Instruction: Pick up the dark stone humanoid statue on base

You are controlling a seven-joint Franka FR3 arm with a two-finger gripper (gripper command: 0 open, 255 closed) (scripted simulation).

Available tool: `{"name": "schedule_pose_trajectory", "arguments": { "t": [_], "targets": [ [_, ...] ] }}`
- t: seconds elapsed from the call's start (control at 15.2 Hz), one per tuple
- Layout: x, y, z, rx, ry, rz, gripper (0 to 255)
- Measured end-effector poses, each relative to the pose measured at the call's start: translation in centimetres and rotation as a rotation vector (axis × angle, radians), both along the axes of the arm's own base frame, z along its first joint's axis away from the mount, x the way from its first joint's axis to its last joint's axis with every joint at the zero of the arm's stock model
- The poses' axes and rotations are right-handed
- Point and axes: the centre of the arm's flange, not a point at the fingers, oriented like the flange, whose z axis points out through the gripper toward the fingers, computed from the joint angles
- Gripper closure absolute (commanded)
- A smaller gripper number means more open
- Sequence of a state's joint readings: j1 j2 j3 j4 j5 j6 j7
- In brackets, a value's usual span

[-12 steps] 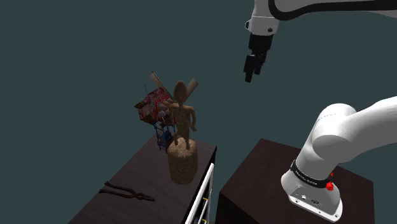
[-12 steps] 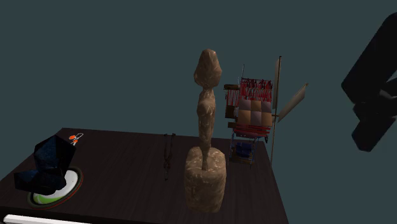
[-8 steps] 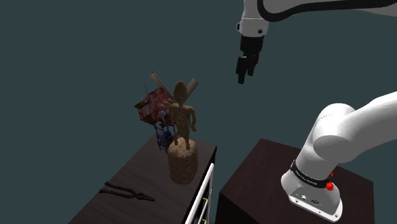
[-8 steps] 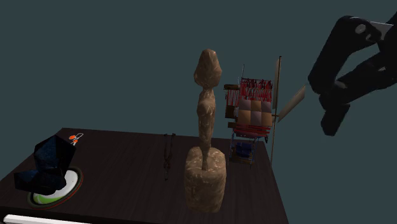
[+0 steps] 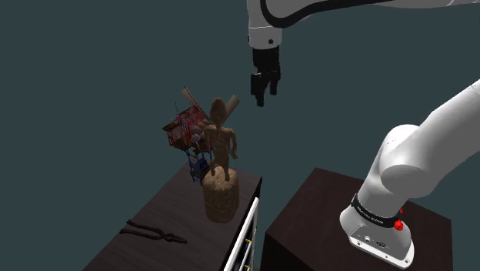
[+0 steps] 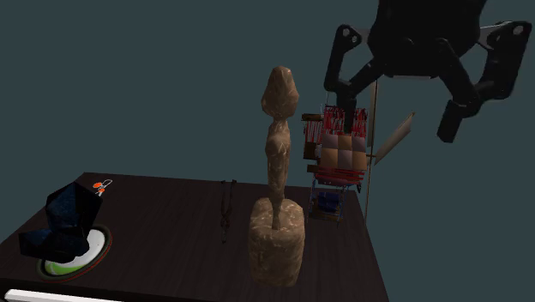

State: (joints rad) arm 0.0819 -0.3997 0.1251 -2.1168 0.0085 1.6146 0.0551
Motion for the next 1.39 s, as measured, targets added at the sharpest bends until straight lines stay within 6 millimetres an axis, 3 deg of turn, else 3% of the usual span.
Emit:
{"name": "schedule_pose_trajectory", "arguments": {
  "t": [0.99, 1.39],
  "targets": [
    [13.3, 16.9, -5.1, -0.048, 0.171, 0.103, 0],
    [14.0, 18.0, -8.5, -0.052, 0.185, 0.109, 0]
  ]
}}
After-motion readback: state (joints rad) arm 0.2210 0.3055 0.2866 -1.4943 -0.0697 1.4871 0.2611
